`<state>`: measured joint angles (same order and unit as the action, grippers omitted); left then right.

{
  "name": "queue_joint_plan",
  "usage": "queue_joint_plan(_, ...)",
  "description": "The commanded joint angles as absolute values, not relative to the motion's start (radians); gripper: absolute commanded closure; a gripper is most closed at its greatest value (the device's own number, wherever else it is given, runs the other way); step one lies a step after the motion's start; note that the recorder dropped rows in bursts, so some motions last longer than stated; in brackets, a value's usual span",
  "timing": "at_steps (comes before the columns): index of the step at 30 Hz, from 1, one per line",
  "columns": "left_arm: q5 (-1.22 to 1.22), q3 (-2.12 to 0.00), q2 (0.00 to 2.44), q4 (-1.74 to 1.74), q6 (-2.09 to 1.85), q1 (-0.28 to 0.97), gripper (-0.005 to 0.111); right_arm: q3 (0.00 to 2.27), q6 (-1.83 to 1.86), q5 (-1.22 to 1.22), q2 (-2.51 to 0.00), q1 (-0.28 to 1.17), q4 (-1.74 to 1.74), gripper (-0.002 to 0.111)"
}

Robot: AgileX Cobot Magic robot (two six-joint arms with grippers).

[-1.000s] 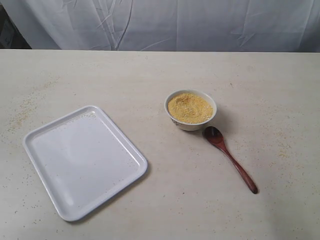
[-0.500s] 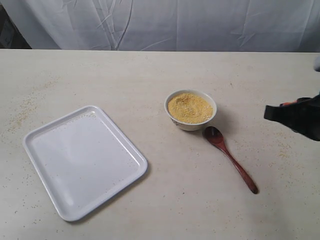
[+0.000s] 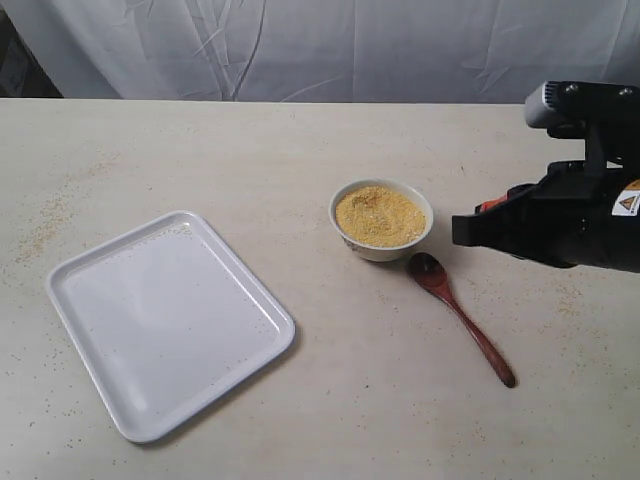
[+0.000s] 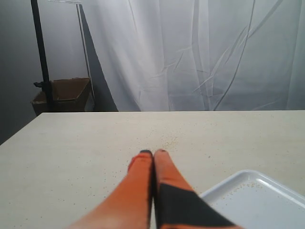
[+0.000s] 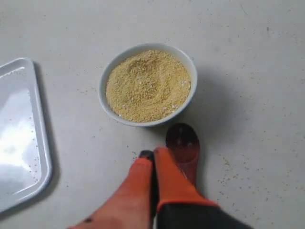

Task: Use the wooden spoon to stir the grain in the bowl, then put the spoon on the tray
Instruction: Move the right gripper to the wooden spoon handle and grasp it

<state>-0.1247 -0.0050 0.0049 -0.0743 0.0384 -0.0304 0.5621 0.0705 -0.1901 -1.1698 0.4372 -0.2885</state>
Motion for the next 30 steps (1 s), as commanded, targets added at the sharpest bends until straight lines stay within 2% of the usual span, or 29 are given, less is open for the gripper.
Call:
queue_joint_plan(1,-0.126,0.000,0.000,-0.072,0.041,-0.026,0.106,0.575,0.080,-0.214,-1.227,0.443,-0.260,0.109)
queue_joint_plan(7,-0.126,0.000,0.000,-0.072,0.043,-0.026,0.106,0.575,0.080,-0.214,-1.358,0.443,-0.258,0.107)
queue_joint_plan(10,-0.126,0.000,0.000,-0.072,0.043,-0.026,0.106,0.575,0.080,-0.200,-1.418,0.443,-0.244,0.089)
queue_joint_plan(14,-0.126,0.000,0.000,-0.072,0.043,-0.026,0.106,0.575,0.085,-0.144,-1.486,0.443,-0.220,0.047)
queue_joint_plan(15,-0.126,0.000,0.000,-0.072,0.043,-0.026,0.106,0.575,0.086,-0.136,-1.502,0.443,-0.196,0.041)
queue_joint_plan(16,-0.126,0.000,0.000,-0.072,0.043,-0.026,0.106,0.575,0.086,-0.132,-1.518,0.443,-0.169,0.040)
queue_joint_plan(20,-0.126,0.000,0.000,-0.072,0.043,-0.026,0.106,0.575,0.086,-0.132,-1.588,0.443,-0.154,0.052)
queue_joint_plan(26,-0.126,0.000,0.000,-0.072,0.043,-0.026,0.106,0.575,0.086,-0.109,-1.709,0.443,-0.105,0.084)
queue_joint_plan(28,-0.126,0.000,0.000,-0.072,0.043,-0.026,0.106,0.575,0.086,-0.109,-1.739,0.443,-0.101,0.089)
queue_joint_plan(30,-0.126,0.000,0.000,-0.072,0.041,-0.026,0.106,0.575,0.086,-0.118,-1.752,0.443,-0.101,0.089)
